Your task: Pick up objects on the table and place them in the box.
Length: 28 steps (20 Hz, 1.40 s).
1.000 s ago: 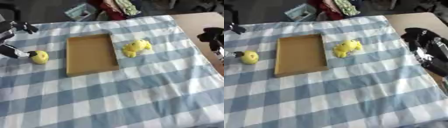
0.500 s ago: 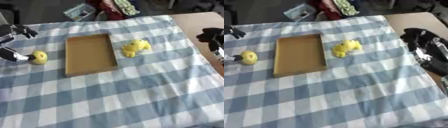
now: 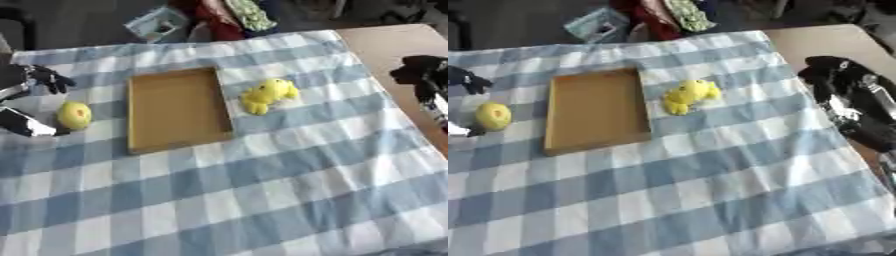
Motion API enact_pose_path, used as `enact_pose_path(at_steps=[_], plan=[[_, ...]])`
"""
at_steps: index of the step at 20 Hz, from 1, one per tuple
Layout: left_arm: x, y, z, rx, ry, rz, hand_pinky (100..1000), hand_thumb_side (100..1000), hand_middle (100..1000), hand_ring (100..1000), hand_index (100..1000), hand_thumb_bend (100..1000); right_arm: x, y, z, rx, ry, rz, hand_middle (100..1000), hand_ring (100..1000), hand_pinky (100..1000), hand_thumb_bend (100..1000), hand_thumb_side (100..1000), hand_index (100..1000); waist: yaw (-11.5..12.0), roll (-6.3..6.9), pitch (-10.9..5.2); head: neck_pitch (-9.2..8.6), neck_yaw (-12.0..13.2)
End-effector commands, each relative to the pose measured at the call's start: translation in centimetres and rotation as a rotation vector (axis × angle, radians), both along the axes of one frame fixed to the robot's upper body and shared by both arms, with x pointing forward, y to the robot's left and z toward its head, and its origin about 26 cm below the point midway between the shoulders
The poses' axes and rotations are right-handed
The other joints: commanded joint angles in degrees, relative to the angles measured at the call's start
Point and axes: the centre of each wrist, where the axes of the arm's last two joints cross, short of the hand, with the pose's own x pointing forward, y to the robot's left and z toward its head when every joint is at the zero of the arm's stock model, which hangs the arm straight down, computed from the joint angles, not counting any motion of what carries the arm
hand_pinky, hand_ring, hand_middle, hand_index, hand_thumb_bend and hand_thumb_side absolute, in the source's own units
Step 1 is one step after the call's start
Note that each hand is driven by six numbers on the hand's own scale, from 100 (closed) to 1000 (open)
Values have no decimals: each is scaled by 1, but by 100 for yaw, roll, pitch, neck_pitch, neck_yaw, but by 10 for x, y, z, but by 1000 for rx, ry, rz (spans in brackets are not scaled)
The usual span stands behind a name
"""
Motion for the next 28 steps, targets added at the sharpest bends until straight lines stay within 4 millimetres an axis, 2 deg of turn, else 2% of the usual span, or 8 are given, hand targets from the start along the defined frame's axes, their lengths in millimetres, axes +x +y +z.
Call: enact_pose_path(at_steps=[1,6,21,28], plan=[[-1,5,9,20,-34,13,687,440,580,586,847,577,0,-3,7,-4,-18,3,698,817,831,100,601,854,-1,-8,-75,-39,-22],[-1,4,4,14,-53,21,663,351,542,552,820,567,1,-3,7,-3,-16,4,698,817,831,100,602,854,-4,-9,-68,-41,-19],[2,-3,-9,38,-121,30,575,355,389,415,657,501,1,-3,6,-1,-13,6,698,817,832,100,602,854,33,-43,-47,-39,87],[3,-3,-10,55,-148,35,542,336,329,359,601,429,2,-2,6,0,-14,9,698,818,832,100,601,854,62,-77,-41,-51,82]])
